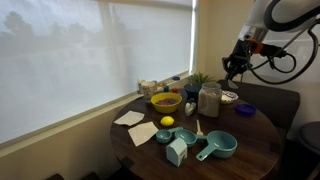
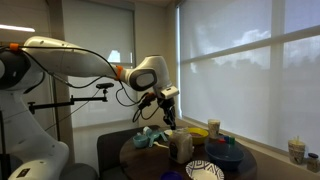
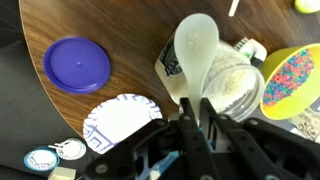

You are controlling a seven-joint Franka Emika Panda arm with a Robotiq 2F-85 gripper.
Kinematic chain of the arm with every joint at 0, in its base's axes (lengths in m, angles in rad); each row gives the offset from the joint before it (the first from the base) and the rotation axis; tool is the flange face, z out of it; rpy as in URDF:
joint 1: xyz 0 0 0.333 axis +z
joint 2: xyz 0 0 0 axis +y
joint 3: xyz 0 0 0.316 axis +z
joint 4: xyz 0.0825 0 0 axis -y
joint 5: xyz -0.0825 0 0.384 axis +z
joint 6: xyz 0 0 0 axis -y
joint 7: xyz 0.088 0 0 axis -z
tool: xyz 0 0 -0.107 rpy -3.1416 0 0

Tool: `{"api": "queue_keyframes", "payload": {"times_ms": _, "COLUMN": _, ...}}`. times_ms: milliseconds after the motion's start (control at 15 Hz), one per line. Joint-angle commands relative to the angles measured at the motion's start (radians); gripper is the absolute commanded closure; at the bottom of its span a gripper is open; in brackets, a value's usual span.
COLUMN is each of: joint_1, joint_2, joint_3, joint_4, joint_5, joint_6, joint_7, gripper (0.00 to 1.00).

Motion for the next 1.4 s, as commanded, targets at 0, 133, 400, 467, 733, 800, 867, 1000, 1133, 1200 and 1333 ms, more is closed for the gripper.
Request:
{"api": "queue_keyframes", "payload": {"times_ms": 0, "joint_1": -0.014, "joint_2": 0.058, "joint_3": 0.001, "joint_4": 0.089, "joint_5": -0.012, "joint_6": 0.052, "joint_7": 0.024, "gripper": 0.97}}
{"api": "queue_keyframes", "payload": {"times_ms": 133, "joint_1": -0.022, "joint_2": 0.094, "joint_3": 0.008, "joint_4": 0.11, "joint_5": -0.035, "joint_6": 0.113, "joint_7": 0.035, "gripper": 0.97}}
{"api": "queue_keyframes", "payload": {"times_ms": 400, "joint_1": -0.017, "joint_2": 0.172, "joint_3": 0.012, "joint_4": 0.136, "joint_5": -0.059, "joint_6": 0.209, "joint_7": 0.056, "gripper": 0.97}}
{"api": "queue_keyframes", "payload": {"times_ms": 467, "joint_1": -0.016, "joint_2": 0.188, "joint_3": 0.014, "joint_4": 0.14, "joint_5": -0.071, "joint_6": 0.23, "joint_7": 0.064, "gripper": 0.97}}
{"api": "queue_keyframes", "payload": {"times_ms": 733, "joint_1": -0.001, "joint_2": 0.229, "joint_3": 0.022, "joint_4": 0.145, "joint_5": -0.113, "joint_6": 0.305, "joint_7": 0.08, "gripper": 0.97}}
{"api": "queue_keyframes", "payload": {"times_ms": 800, "joint_1": 0.003, "joint_2": 0.232, "joint_3": 0.025, "joint_4": 0.143, "joint_5": -0.126, "joint_6": 0.313, "joint_7": 0.085, "gripper": 0.97}}
{"api": "queue_keyframes", "payload": {"times_ms": 867, "joint_1": 0.008, "joint_2": 0.233, "joint_3": 0.029, "joint_4": 0.137, "joint_5": -0.14, "joint_6": 0.318, "joint_7": 0.084, "gripper": 0.97}}
{"api": "queue_keyframes", "payload": {"times_ms": 1000, "joint_1": 0.013, "joint_2": 0.233, "joint_3": 0.04, "joint_4": 0.126, "joint_5": -0.183, "joint_6": 0.336, "joint_7": 0.096, "gripper": 0.97}}
{"api": "queue_keyframes", "payload": {"times_ms": 1133, "joint_1": 0.018, "joint_2": 0.232, "joint_3": 0.048, "joint_4": 0.119, "joint_5": -0.223, "joint_6": 0.338, "joint_7": 0.09, "gripper": 0.97}}
{"api": "queue_keyframes", "payload": {"times_ms": 1200, "joint_1": 0.021, "joint_2": 0.229, "joint_3": 0.05, "joint_4": 0.115, "joint_5": -0.24, "joint_6": 0.338, "joint_7": 0.087, "gripper": 0.97}}
{"api": "queue_keyframes", "payload": {"times_ms": 1333, "joint_1": 0.02, "joint_2": 0.222, "joint_3": 0.055, "joint_4": 0.103, "joint_5": -0.29, "joint_6": 0.358, "joint_7": 0.082, "gripper": 0.97}}
